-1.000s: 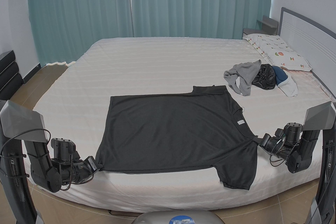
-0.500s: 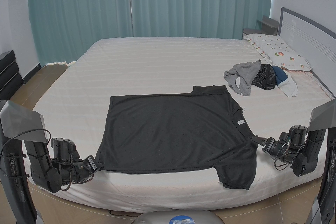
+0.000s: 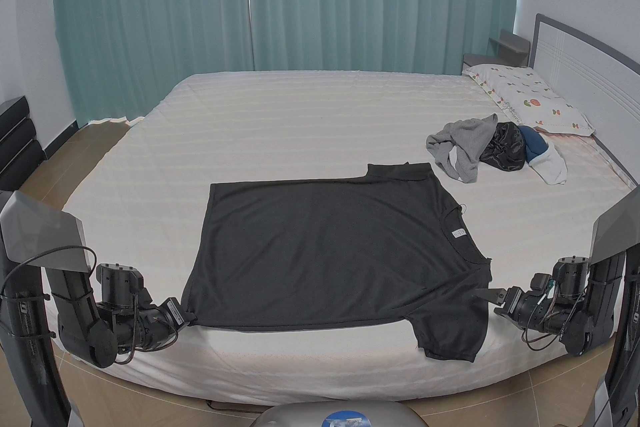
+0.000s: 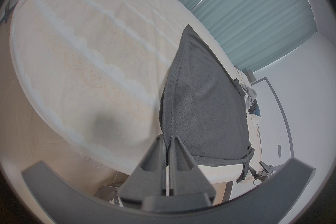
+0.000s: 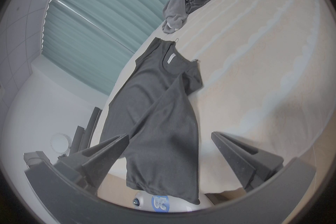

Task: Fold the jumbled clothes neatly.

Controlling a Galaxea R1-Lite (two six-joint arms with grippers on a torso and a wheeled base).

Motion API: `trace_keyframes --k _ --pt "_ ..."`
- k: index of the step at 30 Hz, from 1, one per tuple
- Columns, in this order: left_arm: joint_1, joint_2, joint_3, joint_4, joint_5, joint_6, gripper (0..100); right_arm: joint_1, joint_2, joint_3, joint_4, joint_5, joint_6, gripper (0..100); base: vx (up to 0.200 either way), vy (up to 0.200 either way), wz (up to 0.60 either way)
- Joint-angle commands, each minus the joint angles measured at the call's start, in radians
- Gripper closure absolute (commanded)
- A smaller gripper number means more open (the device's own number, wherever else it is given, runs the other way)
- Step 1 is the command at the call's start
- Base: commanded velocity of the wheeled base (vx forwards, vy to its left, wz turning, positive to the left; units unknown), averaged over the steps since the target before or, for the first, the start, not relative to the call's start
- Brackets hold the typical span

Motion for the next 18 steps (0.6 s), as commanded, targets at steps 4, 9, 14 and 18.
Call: trace_keyframes --k 4,9,14,18 --pt "0.000 0.001 0.001 0.000 0.000 0.001 100 0.023 0.035 0.012 -0.008 0.000 -0.013 0 0.000 0.000 0.00" --pt "0.000 0.001 0.001 0.000 0.001 0.001 100 0.033 0.045 0.000 -0.027 0.005 -0.012 0 0.000 0.000 0.00" --pt "0.000 0.001 0.001 0.000 0.001 0.001 100 0.057 0.054 -0.017 -0.027 0.003 -0.009 0 0.000 0.000 0.00" --pt "-0.002 0.001 0.001 0.000 0.007 0.001 100 0.059 0.061 -0.017 -0.027 -0.001 -0.012 100 0.000 0.000 0.00"
